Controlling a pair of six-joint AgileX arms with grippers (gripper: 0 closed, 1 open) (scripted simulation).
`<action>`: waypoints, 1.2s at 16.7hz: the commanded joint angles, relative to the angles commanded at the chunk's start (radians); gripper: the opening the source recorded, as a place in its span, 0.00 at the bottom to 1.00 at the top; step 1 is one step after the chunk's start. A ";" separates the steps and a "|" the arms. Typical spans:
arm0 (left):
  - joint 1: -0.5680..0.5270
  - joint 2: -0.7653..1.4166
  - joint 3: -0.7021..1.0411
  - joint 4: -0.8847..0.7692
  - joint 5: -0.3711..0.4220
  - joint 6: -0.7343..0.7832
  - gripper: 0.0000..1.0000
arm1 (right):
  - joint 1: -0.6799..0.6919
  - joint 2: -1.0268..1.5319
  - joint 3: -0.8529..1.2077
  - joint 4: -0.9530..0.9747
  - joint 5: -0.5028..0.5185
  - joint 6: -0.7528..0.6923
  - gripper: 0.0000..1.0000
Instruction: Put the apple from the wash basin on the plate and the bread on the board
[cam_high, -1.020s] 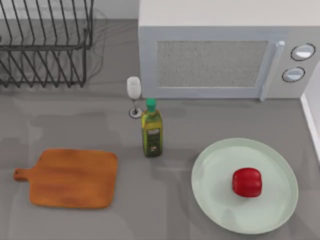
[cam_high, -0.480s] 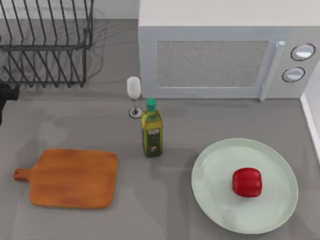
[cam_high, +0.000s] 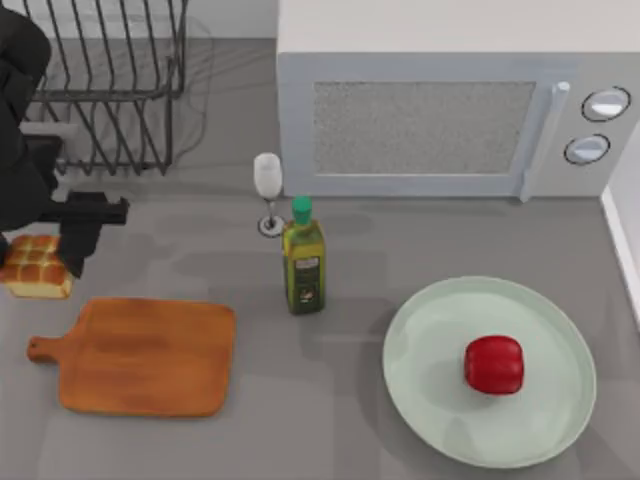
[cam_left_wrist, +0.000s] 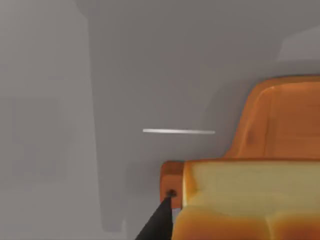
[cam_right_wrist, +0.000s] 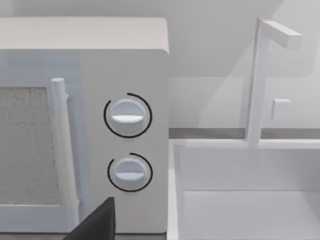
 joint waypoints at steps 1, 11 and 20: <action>-0.026 -0.009 -0.016 0.007 0.000 -0.031 0.00 | 0.000 0.000 0.000 0.000 0.000 0.000 1.00; -0.213 -0.074 -0.134 0.058 -0.004 -0.260 0.00 | 0.000 0.000 0.000 0.000 0.000 0.000 1.00; -0.208 -0.050 -0.181 0.128 -0.003 -0.256 0.00 | 0.000 0.000 0.000 0.000 0.000 0.000 1.00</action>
